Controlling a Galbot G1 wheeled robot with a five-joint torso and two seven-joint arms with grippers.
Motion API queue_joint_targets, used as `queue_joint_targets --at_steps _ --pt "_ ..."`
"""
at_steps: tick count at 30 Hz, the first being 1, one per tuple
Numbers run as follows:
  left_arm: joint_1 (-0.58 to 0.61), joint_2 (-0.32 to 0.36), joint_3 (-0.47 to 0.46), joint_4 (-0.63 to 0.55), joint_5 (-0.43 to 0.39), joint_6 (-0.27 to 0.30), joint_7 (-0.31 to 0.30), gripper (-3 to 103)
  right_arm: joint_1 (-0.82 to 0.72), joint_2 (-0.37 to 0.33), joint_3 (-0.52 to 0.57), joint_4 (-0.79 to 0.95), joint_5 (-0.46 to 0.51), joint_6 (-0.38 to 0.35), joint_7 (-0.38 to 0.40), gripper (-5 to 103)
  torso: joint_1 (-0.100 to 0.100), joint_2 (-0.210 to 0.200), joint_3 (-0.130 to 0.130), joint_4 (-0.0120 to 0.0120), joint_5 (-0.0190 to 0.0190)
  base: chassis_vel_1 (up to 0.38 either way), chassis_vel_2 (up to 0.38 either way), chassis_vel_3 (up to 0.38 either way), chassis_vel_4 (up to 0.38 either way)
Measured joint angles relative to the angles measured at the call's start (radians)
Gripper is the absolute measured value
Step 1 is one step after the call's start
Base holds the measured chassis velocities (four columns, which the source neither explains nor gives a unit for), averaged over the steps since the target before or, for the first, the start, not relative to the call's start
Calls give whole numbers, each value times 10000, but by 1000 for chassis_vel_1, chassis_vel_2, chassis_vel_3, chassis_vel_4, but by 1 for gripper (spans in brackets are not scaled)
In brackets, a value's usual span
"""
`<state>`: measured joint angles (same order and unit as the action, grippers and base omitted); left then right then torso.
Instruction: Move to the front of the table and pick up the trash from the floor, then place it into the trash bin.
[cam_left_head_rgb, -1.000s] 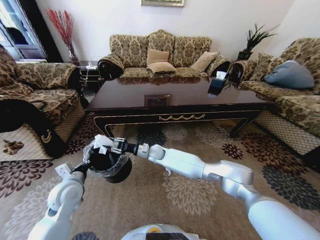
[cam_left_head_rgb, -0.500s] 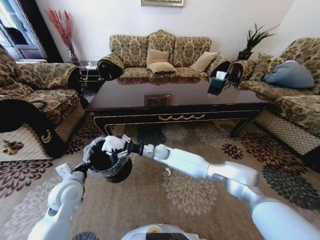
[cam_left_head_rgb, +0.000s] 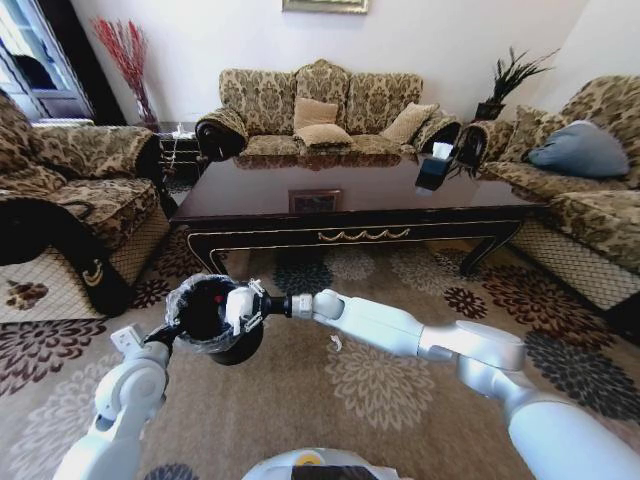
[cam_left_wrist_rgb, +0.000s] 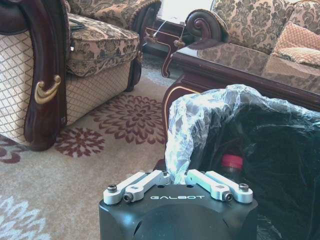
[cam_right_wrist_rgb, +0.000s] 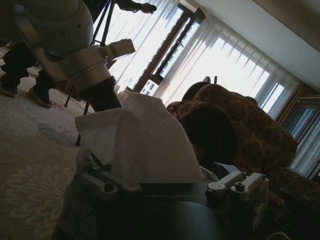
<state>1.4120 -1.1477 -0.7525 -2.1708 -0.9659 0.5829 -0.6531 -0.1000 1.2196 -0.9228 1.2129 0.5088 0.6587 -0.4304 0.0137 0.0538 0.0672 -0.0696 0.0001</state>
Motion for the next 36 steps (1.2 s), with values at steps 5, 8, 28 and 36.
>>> queue_joint_targets --at_steps 5,8,28,36 --pt "-31 -20 24 46 0 -4 2 3 334 -138 -99 23 43 10 -31 100 0 0 0 -3 0 0 0 0 0" --pt "-99 -67 78 83 2 -12 15 3 749 11 -349 16 230 -23 -16 100 0 0 0 -1 0 0 0 0 0" --pt "-373 -421 835 376 536 -194 178 3 2367 645 -1980 -160 745 -232 -441 100 0 0 0 0 -2 0 0 0 0" --pt "-392 -446 990 416 608 -226 198 3 2700 917 -1327 -1504 627 -143 -2657 100 0 0 0 -1 -1 0 0 0 0"
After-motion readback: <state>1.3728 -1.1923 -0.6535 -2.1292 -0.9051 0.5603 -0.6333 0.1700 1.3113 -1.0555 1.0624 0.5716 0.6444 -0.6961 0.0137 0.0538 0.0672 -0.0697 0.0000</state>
